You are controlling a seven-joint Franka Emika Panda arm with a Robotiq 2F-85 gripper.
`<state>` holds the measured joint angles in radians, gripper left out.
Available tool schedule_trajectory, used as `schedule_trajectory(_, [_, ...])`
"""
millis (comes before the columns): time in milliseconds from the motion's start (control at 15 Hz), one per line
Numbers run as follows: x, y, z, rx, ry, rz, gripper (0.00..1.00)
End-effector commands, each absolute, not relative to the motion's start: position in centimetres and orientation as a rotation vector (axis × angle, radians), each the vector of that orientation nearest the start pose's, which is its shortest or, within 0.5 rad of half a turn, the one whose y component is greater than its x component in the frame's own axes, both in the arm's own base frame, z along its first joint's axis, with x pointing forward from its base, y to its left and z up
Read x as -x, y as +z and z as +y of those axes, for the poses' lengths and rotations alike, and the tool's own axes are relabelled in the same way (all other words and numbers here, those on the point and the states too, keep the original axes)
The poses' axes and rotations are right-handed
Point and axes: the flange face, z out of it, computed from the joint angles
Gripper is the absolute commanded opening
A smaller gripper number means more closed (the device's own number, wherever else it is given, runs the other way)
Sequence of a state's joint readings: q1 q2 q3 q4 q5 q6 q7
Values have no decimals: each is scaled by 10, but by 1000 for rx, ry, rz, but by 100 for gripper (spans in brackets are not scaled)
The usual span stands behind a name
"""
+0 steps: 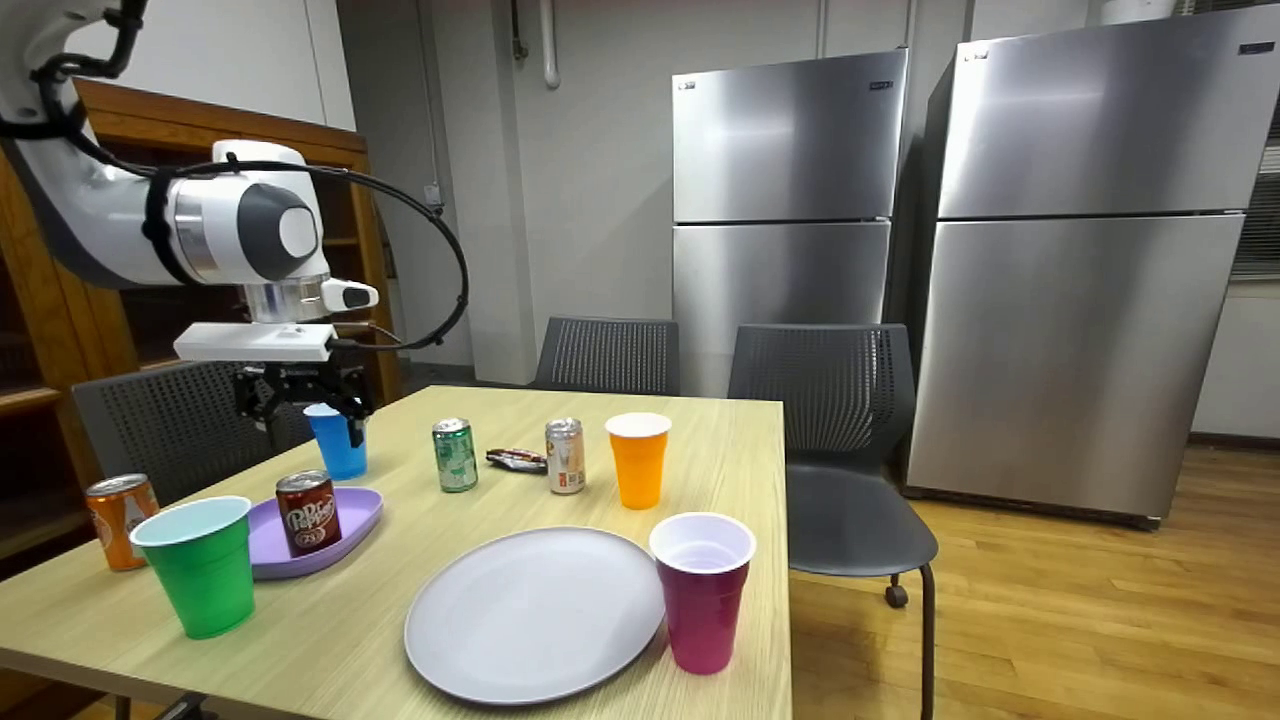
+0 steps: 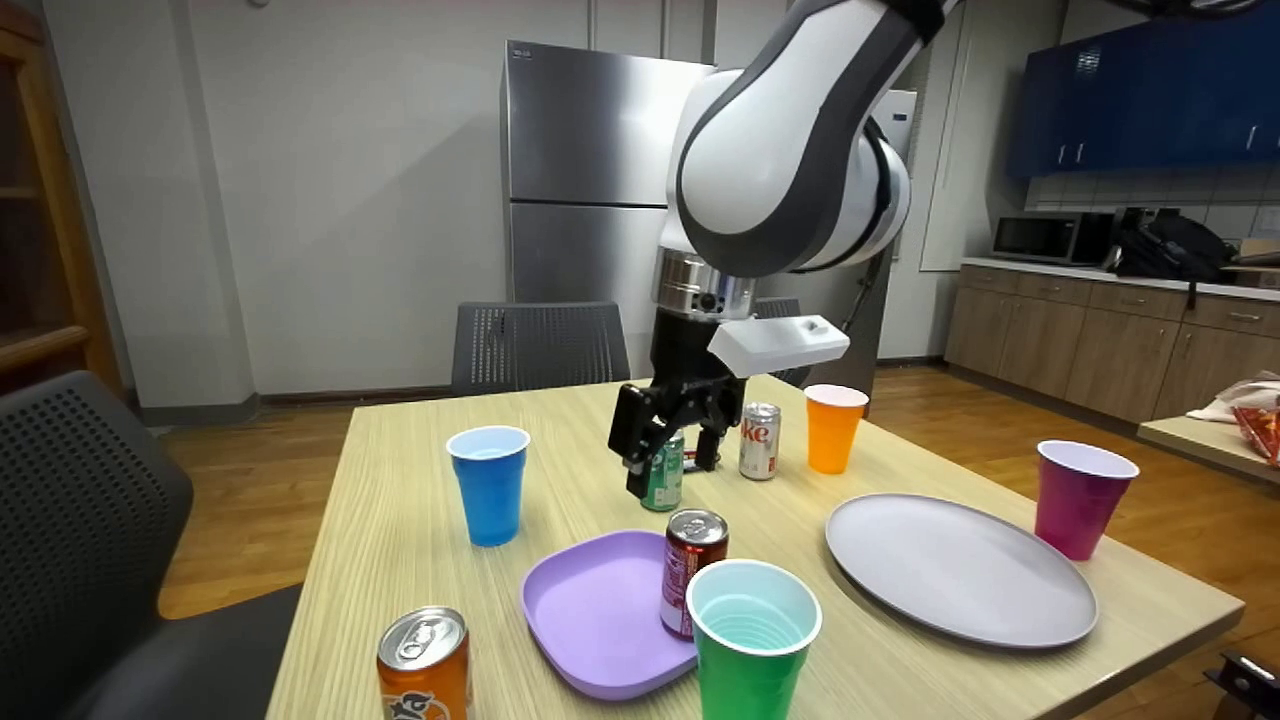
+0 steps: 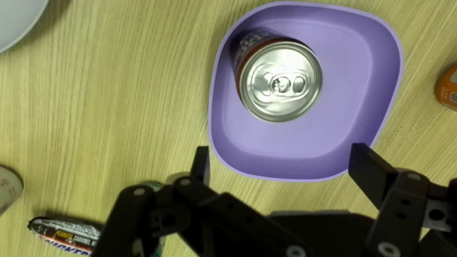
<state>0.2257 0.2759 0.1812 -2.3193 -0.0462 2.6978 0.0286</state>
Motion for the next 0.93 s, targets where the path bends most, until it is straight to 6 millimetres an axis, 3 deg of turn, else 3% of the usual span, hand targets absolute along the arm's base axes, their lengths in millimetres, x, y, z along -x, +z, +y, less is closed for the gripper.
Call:
schedule_trajectory(0, [-490, 259, 251, 3026, -178, -762, 100])
schedule_trajectory(467, [-480, 274, 336, 2916, -201, -980, 100])
schedule_trajectory(867, [-461, 263, 402, 2821, -142, -1213, 100])
